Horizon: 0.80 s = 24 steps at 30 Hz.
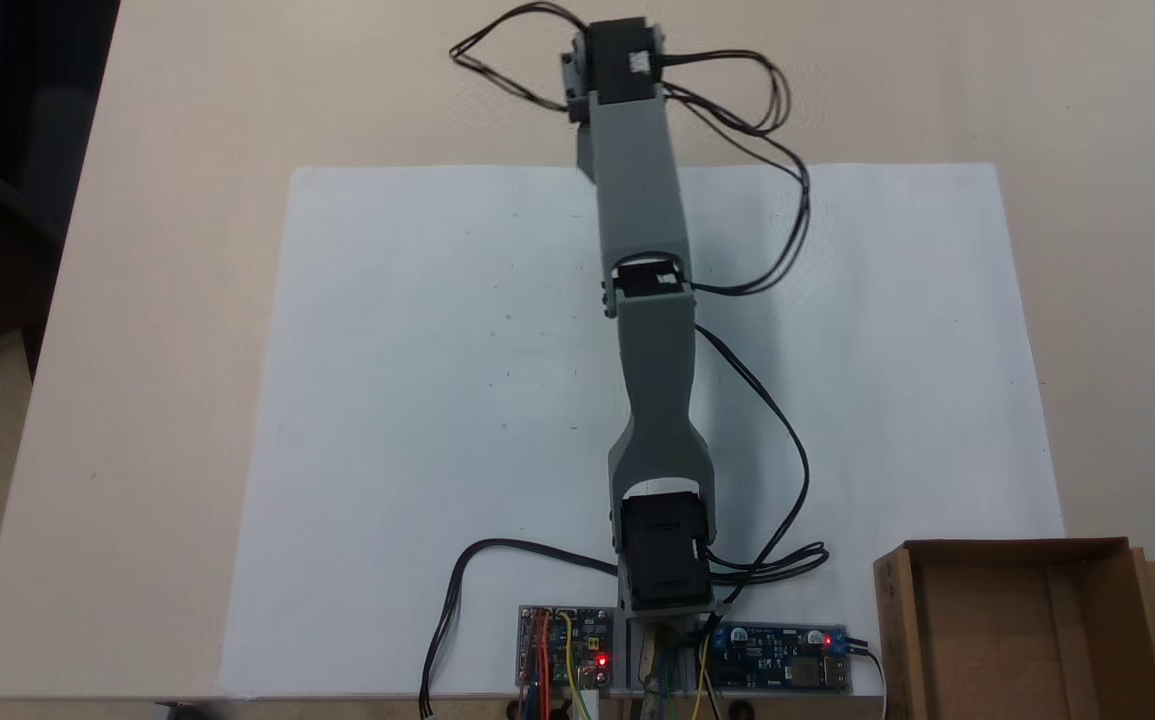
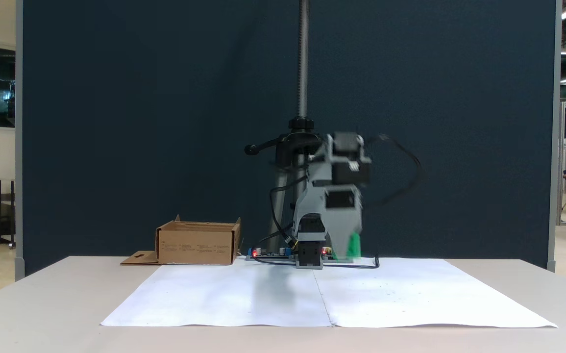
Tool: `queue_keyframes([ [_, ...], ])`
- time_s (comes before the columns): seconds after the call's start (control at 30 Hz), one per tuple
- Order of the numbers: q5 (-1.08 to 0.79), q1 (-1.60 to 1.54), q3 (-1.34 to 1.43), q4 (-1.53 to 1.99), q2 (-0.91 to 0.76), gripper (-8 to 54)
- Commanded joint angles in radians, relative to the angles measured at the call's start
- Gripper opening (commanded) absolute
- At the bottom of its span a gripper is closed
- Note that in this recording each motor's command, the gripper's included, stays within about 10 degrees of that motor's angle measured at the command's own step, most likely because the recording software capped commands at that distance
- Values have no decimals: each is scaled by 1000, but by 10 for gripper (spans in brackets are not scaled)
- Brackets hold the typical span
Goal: Grasp a green dice and put it in the bin.
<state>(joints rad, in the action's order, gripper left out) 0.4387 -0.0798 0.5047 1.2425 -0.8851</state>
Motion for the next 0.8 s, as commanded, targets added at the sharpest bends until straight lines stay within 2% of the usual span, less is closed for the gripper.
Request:
queue_keyframes([
  [0.0,71,58,-44,64,-121,124],
  [0.37,-11,525,-28,86,-308,124],
  [0.77,-256,1052,120,78,-459,124],
])
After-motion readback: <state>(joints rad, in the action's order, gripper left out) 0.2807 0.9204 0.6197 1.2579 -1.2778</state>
